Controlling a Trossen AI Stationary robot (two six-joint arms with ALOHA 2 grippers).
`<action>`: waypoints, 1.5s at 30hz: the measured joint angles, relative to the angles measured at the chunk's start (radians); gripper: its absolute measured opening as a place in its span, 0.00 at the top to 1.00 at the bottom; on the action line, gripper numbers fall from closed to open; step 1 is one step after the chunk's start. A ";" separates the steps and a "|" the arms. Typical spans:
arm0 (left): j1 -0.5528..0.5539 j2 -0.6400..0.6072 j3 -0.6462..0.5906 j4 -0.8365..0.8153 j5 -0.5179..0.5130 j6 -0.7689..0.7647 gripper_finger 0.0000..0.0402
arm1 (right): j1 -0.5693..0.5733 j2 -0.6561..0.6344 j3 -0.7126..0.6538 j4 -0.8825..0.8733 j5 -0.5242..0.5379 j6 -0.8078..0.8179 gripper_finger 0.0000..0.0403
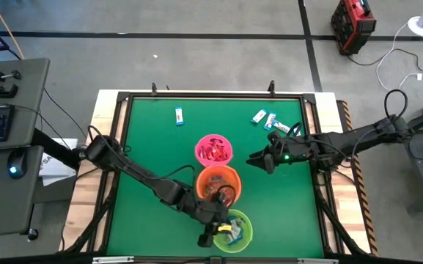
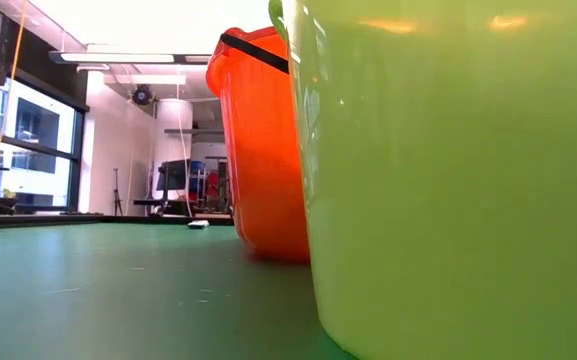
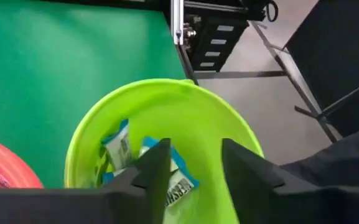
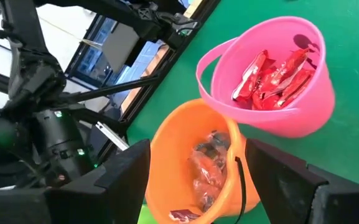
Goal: Sort candy by brand, put in halloween buckets
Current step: Put the white chocolate into the green bucket
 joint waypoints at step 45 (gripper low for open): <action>0.699 -0.668 -0.290 -0.346 -0.159 0.000 0.47 | -1.004 0.530 0.002 -0.270 0.023 -0.023 0.37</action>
